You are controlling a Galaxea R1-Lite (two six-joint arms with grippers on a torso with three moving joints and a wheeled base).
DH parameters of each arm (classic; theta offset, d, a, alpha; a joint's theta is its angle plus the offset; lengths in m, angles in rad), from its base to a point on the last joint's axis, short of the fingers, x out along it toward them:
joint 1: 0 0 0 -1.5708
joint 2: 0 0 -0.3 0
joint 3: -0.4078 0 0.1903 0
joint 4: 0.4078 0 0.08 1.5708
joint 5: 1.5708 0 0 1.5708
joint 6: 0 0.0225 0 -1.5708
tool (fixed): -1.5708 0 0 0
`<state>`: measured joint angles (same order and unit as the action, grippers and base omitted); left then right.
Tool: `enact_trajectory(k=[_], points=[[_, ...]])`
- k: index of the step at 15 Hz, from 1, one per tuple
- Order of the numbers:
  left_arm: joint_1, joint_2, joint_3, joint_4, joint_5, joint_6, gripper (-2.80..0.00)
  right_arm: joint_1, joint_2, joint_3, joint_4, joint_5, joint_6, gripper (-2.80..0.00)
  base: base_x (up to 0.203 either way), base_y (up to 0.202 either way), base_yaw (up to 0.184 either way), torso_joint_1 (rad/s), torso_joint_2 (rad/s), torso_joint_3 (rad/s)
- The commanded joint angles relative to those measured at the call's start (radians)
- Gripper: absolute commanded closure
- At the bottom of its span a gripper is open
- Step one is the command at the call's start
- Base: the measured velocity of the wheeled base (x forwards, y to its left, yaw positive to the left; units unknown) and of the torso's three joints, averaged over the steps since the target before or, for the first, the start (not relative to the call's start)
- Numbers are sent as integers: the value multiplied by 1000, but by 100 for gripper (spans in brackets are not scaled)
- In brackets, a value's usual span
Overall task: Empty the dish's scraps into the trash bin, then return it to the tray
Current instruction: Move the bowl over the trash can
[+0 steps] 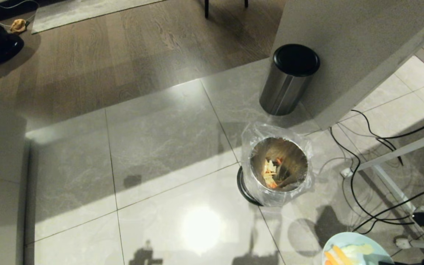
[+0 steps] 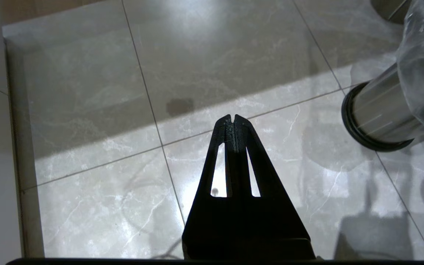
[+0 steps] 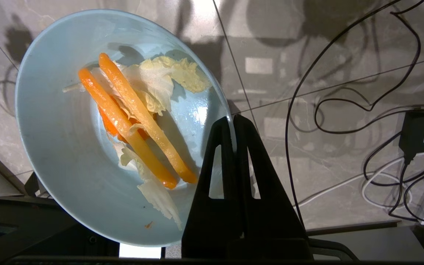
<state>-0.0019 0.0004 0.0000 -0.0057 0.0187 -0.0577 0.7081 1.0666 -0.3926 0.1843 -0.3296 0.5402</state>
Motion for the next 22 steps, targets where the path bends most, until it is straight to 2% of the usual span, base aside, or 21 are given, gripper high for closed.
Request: enact_trajectory(k=[1,16,22], points=[[0,1,0,0,0,-1,0,1,1,1,1,-2,3,0,0,0,0,7,6,-198],[2,1,0,0,1,-1,0,2,0,-2,0,-3,2,0,0,0,0,2,2,-196],[2,1,0,0,3,-1,0,2,3,-7,-1,-26,3,0,0,0,0,1,0,-32]])
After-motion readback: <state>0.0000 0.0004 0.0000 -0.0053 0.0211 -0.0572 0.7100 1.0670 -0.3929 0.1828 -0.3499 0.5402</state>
